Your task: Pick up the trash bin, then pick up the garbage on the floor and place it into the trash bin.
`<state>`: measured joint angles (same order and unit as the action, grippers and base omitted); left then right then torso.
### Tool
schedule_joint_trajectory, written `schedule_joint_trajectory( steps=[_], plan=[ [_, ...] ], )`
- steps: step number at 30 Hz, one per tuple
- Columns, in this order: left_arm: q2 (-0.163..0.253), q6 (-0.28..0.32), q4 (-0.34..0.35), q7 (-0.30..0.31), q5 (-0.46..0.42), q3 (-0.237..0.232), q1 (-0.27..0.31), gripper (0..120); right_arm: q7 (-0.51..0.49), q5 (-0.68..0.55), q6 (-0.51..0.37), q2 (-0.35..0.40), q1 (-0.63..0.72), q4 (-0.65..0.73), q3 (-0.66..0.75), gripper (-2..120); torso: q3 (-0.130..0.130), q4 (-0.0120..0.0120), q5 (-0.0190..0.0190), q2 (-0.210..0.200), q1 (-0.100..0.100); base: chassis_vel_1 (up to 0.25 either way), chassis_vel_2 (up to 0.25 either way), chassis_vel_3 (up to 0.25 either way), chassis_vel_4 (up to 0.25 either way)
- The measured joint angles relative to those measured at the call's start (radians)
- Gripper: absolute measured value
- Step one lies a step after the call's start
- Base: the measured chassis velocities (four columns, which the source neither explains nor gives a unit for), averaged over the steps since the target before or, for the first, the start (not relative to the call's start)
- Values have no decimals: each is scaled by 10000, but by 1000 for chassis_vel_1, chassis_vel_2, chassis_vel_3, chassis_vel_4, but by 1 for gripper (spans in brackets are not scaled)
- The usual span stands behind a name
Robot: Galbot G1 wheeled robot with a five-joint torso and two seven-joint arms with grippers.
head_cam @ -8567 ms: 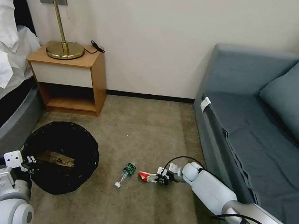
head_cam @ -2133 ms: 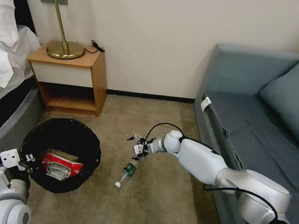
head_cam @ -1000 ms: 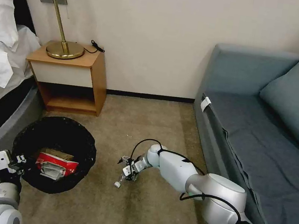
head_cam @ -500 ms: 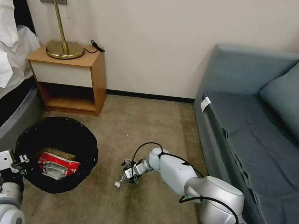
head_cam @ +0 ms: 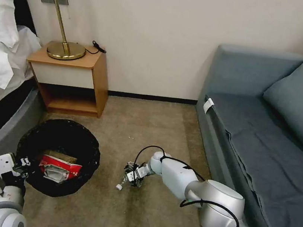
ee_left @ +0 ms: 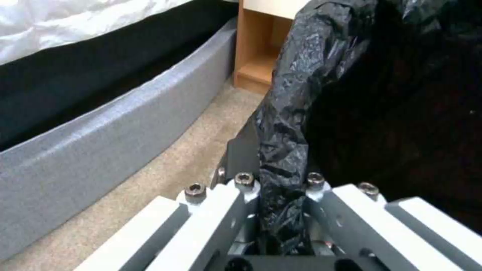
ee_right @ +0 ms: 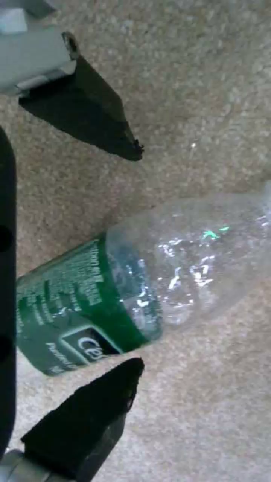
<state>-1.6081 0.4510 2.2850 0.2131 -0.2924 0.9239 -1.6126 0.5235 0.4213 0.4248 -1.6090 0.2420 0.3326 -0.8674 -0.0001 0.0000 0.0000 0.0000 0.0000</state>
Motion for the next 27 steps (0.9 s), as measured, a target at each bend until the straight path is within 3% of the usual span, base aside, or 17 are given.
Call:
schedule_joint_trajectory(
  steps=[27],
  plan=[
    [0,-45,66,2,-5,3,-37,2,-571,-62,-471,8,3,-355,263,99,0,0,0,0,0,0,0,0,0]
  ],
)
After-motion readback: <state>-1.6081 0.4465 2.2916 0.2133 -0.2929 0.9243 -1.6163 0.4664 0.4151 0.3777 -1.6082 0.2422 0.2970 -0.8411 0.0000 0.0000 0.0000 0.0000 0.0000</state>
